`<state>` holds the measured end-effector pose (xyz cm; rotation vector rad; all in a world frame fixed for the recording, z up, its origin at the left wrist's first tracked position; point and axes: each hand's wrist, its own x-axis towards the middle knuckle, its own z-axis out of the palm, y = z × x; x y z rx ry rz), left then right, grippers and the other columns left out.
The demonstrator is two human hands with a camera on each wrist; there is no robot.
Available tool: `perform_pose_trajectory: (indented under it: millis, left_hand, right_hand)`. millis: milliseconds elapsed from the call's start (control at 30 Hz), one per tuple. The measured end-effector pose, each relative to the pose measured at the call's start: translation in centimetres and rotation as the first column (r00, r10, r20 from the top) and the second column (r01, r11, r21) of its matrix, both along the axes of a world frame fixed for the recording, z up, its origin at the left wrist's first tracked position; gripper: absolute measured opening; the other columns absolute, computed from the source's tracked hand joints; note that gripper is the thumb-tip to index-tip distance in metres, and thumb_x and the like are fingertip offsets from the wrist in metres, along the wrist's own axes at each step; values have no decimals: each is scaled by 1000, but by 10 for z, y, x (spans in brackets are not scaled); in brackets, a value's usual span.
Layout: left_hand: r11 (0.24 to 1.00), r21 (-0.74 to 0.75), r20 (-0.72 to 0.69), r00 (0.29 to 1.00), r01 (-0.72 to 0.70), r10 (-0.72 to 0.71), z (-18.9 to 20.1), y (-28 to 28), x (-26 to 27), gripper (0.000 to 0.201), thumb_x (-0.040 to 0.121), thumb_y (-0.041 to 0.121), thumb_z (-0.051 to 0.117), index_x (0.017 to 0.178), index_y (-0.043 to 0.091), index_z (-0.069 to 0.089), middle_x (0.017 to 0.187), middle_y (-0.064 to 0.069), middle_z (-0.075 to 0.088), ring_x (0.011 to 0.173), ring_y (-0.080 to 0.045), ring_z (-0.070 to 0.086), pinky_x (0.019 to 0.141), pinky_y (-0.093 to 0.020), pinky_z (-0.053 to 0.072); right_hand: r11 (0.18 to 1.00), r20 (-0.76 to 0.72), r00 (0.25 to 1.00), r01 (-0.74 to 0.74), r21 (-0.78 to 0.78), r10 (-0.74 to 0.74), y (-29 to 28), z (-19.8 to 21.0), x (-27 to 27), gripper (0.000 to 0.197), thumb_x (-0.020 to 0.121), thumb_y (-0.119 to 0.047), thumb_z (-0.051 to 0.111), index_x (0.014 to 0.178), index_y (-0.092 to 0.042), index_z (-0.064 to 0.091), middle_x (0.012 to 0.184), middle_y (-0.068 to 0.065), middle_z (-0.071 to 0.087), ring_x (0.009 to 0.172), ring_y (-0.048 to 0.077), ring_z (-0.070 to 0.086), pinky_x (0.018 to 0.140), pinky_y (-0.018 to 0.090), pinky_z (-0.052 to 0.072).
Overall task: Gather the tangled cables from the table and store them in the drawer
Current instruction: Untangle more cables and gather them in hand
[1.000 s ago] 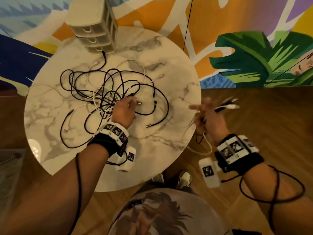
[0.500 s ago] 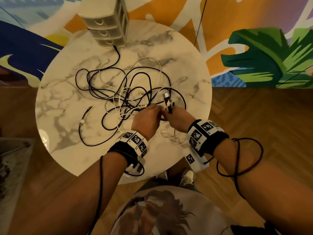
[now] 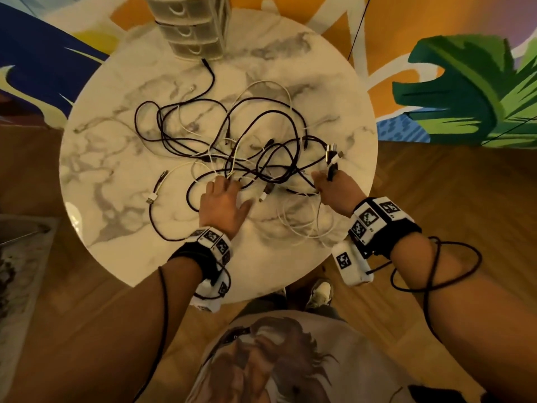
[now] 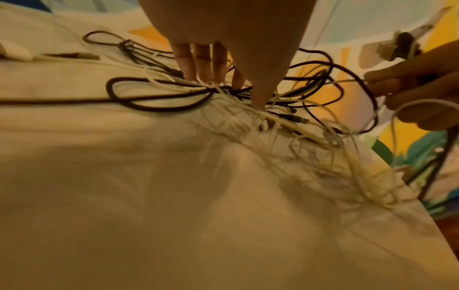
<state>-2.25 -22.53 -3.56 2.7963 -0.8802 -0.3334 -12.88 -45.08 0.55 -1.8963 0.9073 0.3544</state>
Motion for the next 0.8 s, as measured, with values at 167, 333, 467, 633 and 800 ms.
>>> perform_pose_trajectory:
  millis: [167,333,467,633,800]
  left_hand:
    - [987,157,59,998,-21,12,-9,-16,17,38,82,32,58,118,20,57,122,-14,47,114,-35,40,91,-46,34]
    - [982,189,162,987,-24,-7,1,9,72,33,89,24,51,121,19,59,121,-19,52,112,-38,43,90,-47,34]
    - [980,196,200,980,-31,-9,13,40,108,43,82,9,52,121,23,61,116,-17,57,109,-39,46,89,-49,36]
    - [995,92,-7,999,-50,51,26,48,105,52,82,13,60,131,28,53,133,-16,46,121,-39,38,97,-51,35]
    - [992,121,-77,997,-19,29,48,43,58,44,82,36,67,125,35,59,153,-11,26,140,-35,13,110,-50,21]
  right_hand:
    - [998,4,999,-47,30,47,-1,6,-7,43,97,-42,44,68,-12,52,59,2,51,55,18,46,63,32,37]
    - [1000,72,997,16,12,-17,-14,12,-16,41,96,-46,45,76,-13,59,60,3,53,56,19,47,61,35,38]
    - [993,138,985,112,-25,-108,-32,13,-23,37,89,-52,45,78,-19,58,65,1,53,56,18,46,60,38,38]
    - [986,141,978,160,-40,-153,-27,10,-26,36,93,-45,45,69,-20,54,63,2,55,57,21,49,65,38,40]
    - [993,168,981,107,-39,-99,-20,22,-23,41,97,-41,43,63,-19,46,52,1,47,48,17,43,55,30,34]
